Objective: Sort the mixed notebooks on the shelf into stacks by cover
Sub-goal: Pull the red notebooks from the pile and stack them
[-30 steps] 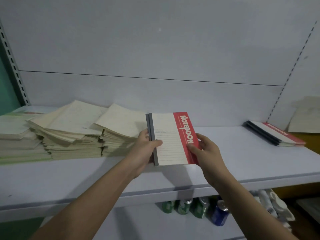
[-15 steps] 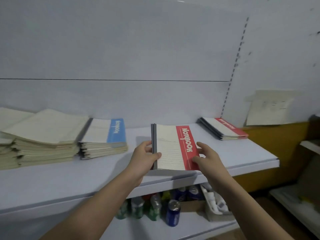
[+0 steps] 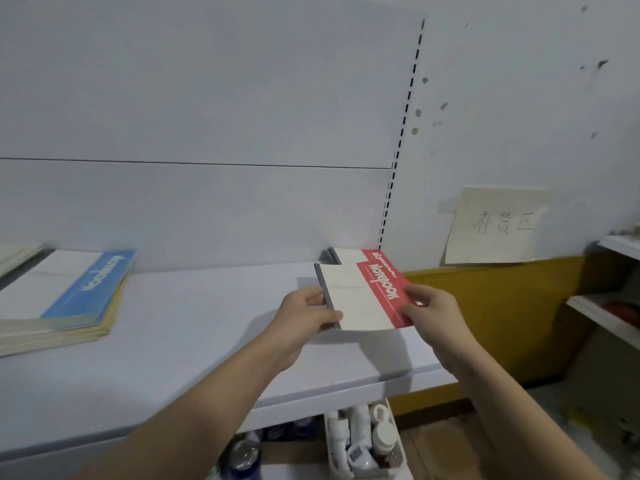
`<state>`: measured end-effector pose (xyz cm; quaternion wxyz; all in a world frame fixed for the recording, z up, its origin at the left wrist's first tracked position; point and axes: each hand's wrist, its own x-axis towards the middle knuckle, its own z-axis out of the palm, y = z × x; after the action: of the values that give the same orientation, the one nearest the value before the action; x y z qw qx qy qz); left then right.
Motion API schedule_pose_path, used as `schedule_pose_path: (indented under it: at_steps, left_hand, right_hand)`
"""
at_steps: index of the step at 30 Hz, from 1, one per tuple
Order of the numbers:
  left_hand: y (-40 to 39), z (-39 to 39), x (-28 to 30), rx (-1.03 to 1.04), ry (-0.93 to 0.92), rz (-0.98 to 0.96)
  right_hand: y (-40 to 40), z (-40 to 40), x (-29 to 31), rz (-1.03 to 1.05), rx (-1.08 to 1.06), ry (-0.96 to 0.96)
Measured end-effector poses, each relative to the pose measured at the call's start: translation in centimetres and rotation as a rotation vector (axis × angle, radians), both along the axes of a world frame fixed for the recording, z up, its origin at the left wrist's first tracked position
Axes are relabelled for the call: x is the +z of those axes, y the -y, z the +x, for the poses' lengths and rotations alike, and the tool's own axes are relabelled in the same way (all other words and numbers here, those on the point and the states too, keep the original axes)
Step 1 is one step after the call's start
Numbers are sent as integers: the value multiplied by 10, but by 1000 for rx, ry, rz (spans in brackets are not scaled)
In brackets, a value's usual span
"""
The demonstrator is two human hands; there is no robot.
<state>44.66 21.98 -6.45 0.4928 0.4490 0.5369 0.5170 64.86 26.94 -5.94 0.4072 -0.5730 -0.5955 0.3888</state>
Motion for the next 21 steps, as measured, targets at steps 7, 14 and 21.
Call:
schedule_pose_path:
  at_steps: [7,14,21]
  left_hand:
    - [-85,8,-14,2,-123,82]
    - [-118,18,-29,-48,-290,71]
    - [-127,35,-50,-123,-535,91]
  right_hand:
    - [-91,4,0,14,-16,84]
    - [-144,7,-25,-41,96,281]
    - [-159,11,-33,-86,178,157]
